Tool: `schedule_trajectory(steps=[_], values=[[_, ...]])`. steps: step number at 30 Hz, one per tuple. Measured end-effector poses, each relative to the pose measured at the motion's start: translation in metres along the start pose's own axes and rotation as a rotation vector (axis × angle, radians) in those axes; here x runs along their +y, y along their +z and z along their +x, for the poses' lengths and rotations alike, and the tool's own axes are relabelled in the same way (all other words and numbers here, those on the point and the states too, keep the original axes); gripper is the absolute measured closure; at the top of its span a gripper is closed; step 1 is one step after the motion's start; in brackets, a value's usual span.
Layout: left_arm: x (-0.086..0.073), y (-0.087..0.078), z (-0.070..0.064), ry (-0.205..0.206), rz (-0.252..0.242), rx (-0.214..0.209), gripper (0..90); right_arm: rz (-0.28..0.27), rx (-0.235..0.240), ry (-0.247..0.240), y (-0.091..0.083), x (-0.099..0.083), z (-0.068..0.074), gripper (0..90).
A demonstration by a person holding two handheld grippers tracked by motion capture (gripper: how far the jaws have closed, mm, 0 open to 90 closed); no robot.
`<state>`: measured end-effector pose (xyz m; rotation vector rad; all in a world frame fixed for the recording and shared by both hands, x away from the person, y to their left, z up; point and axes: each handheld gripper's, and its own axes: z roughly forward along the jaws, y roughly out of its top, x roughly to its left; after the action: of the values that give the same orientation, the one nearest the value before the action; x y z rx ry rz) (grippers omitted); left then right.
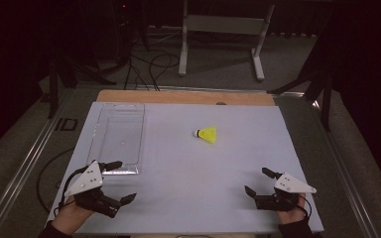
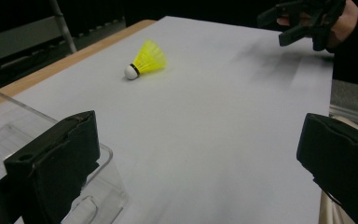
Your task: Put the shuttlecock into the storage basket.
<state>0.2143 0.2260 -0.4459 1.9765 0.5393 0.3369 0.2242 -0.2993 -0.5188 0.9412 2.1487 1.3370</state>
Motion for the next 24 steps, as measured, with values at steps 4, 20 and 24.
schedule_trajectory(steps=[4, 20, 24], values=[[0.006, 0.004, 0.001, 0.009, 0.027, -0.015, 0.2, -0.001, 0.0, -0.002, 0.0, 0.0, 0.0, 9.8], [0.017, 0.021, 0.001, 0.092, 0.21, -0.094, 0.2, 0.003, 0.01, 0.001, 0.001, 0.0, 0.0, 9.8], [0.023, 0.027, -0.001, 0.124, 0.262, -0.123, 0.2, 0.003, 0.01, 0.002, 0.001, 0.0, 0.0, 9.8]])
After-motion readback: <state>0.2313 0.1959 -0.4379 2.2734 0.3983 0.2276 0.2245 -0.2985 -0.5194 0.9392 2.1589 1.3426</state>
